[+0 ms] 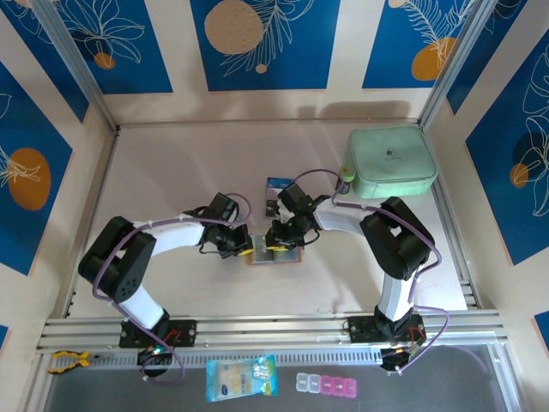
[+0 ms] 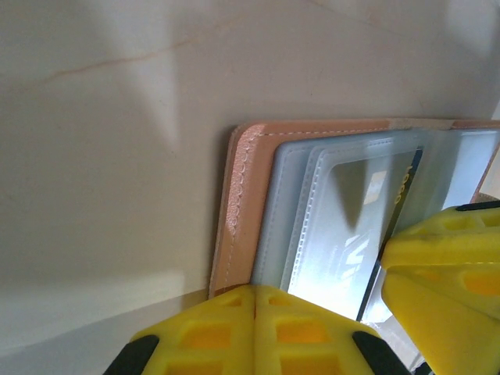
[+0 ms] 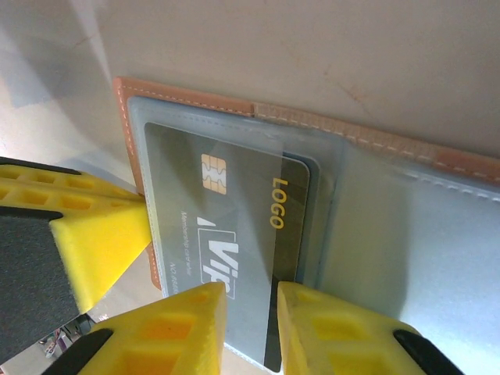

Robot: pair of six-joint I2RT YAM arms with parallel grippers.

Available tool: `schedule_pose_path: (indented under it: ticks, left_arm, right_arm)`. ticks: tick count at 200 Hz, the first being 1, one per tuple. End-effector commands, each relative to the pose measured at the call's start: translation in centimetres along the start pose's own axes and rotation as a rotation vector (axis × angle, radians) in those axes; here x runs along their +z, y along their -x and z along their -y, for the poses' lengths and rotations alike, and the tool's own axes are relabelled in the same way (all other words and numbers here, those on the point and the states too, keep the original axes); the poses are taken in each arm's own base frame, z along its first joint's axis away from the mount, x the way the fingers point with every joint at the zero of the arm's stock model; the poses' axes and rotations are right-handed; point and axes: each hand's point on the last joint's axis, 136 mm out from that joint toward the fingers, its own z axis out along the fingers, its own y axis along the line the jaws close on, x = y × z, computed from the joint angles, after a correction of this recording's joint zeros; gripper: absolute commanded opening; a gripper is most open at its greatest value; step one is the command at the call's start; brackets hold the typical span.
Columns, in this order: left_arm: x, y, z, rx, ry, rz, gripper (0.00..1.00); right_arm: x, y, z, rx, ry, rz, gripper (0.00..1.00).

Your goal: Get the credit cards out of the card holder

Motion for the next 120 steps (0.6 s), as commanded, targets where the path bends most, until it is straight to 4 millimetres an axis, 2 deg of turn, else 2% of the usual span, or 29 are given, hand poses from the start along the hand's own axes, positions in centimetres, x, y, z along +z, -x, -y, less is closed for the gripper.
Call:
schedule_pose_path:
  ticks: [1, 120]
  left_arm:
    - [0.2, -0.3, -1.3, -0.016, 0.040, -0.021, 0.07]
    - [0.2, -0.3, -1.4, -0.016, 0.044, -0.023, 0.07]
  right_arm:
    - [0.5, -0.3, -0.1, -0.017, -0.009, -0.022, 0.23]
    - [0.9, -0.4, -1.1, -0.035, 0.066, -0.042, 0.18]
